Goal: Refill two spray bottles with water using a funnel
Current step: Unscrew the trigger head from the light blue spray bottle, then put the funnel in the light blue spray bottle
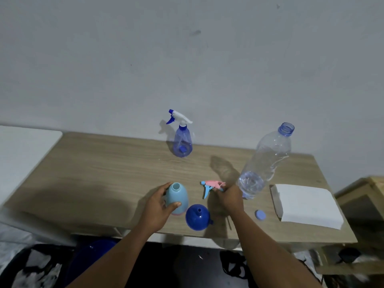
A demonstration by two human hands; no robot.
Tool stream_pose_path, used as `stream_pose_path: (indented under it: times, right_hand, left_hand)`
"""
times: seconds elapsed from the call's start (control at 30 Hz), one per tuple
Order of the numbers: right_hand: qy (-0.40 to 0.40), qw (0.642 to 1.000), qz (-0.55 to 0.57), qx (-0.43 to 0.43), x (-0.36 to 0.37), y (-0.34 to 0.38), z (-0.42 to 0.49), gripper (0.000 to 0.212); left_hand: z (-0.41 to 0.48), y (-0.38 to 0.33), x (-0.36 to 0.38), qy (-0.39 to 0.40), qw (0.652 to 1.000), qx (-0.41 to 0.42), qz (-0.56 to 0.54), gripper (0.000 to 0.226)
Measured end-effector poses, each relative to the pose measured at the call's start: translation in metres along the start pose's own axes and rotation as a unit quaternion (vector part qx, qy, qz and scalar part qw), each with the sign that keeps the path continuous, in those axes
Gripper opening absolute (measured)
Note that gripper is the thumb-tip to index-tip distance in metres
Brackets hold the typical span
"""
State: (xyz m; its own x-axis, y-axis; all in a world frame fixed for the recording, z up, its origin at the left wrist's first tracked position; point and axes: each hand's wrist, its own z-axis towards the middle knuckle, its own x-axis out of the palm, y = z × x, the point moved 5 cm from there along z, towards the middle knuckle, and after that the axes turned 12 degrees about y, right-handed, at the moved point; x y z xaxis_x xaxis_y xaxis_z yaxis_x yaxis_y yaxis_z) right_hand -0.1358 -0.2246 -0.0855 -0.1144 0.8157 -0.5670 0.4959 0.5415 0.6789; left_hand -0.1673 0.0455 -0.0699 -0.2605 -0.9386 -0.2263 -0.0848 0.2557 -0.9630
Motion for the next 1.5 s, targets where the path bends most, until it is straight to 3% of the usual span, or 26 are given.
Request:
stream_pose_path:
  times: [0.2, 0.37, 0.47, 0.57, 0.73, 0.93, 1.1, 1.33, 1.5]
  right_hand:
    - [-0.066, 0.993, -0.010, -0.097, -0.016, 0.023, -0.050, 0.024]
    - [0.152, 0.976, -0.076, -0.137, 0.036, 0.018, -0.081, 0.081]
    - [0.160, 0.974, -0.098, -0.127, 0.058, 0.002, -0.076, 0.103]
    - [0.132, 0.974, -0.116, -0.143, 0.068, -0.007, -0.070, 0.093]
    - [0.086, 0.978, -0.055, -0.183, 0.067, -0.011, -0.076, 0.075]
    - [0.029, 0.973, 0.130, -0.190, 0.043, 0.011, -0.095, 0.076]
    - [0.022, 0.953, 0.213, -0.212, 0.028, 0.037, -0.103, 0.058]
    - [0.029, 0.945, 0.184, -0.268, 0.017, 0.069, -0.107, 0.046]
    - [0.028, 0.951, 0.105, -0.288, 0.006, 0.101, -0.107, 0.068]
  left_hand:
    - [-0.001, -0.002, -0.002, -0.001, 1.000, 0.008, 0.000, 0.063]
    - [-0.002, -0.004, -0.002, 0.006, 1.000, 0.008, 0.000, 0.064]
    - [-0.002, -0.005, -0.002, 0.002, 1.000, 0.007, 0.007, 0.065]
    - [-0.002, -0.003, -0.002, 0.000, 1.000, 0.005, 0.003, 0.065]
    - [0.000, -0.002, -0.002, 0.000, 1.000, 0.011, 0.013, 0.063]
    - [-0.001, -0.002, -0.002, -0.004, 1.000, 0.014, 0.012, 0.063]
    - [-0.002, -0.004, -0.001, -0.004, 1.000, 0.019, 0.013, 0.062]
    - [-0.004, -0.004, 0.000, -0.006, 1.000, 0.019, -0.010, 0.063]
    - [-0.001, -0.004, 0.000, 0.000, 1.000, 0.027, -0.014, 0.064]
